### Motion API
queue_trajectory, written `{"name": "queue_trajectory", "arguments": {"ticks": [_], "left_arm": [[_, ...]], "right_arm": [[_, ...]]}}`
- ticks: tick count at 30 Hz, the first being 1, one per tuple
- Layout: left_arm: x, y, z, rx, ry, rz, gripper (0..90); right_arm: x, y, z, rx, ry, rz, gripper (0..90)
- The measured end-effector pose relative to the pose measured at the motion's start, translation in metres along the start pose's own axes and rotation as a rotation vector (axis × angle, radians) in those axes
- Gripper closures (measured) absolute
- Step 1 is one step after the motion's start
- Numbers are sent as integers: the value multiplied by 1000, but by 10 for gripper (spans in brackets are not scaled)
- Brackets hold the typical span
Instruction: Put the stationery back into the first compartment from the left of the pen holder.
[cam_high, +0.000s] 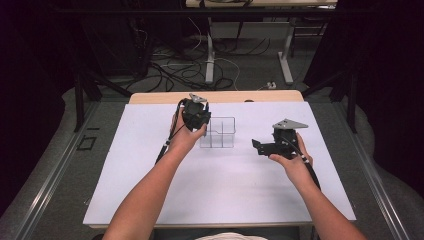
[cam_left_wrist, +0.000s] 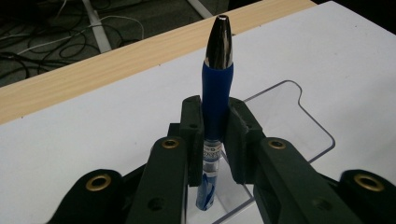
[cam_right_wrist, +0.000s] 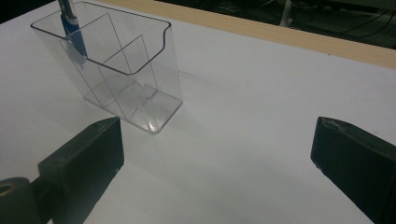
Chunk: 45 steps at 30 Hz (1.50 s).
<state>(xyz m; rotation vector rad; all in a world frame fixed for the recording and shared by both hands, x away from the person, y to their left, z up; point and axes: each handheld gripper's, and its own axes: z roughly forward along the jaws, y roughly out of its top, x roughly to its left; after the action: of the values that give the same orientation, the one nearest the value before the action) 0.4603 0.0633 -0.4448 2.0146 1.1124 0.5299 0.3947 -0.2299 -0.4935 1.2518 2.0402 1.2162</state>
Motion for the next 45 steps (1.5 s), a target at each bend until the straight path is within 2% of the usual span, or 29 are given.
{"name": "queue_trajectory", "arguments": {"ticks": [4,10,13,21,24,26,29,32,36,39,43,45], "left_arm": [[3,1,-6,-7,-5,-4,738],[8,3,-19,-87,-1,-25,655],[12,3,-26,-132,-9,-58,608],[27,-2,-42,-205,-27,-89,489],[33,-5,-47,-206,-40,-101,431],[39,-9,-51,-199,-83,-142,408],[45,-15,-54,-186,-113,-185,381],[51,-21,-59,-173,-110,-184,339],[61,-30,-67,-139,-85,-149,280],[69,-39,-73,-147,-64,-130,275],[80,-50,-78,-142,-73,-168,265],[84,-56,-79,-155,-70,-161,267]], "right_arm": [[0,0,0,2,-1,5,24],[0,0,0,-5,-6,-3,24],[-1,0,-1,-7,-8,-4,24],[-2,0,-1,-7,-13,-7,24],[-2,0,-2,-7,-14,-5,24],[-2,0,-2,-6,-18,-5,24],[-3,0,-3,-3,-22,-7,24],[-4,-1,-3,-1,-26,-8,24],[-6,-1,-4,0,-30,-9,24],[-7,-2,-4,0,-34,-13,24],[-9,-2,-4,-7,-42,-9,24],[-10,-2,-5,-3,-39,-5,24]]}}
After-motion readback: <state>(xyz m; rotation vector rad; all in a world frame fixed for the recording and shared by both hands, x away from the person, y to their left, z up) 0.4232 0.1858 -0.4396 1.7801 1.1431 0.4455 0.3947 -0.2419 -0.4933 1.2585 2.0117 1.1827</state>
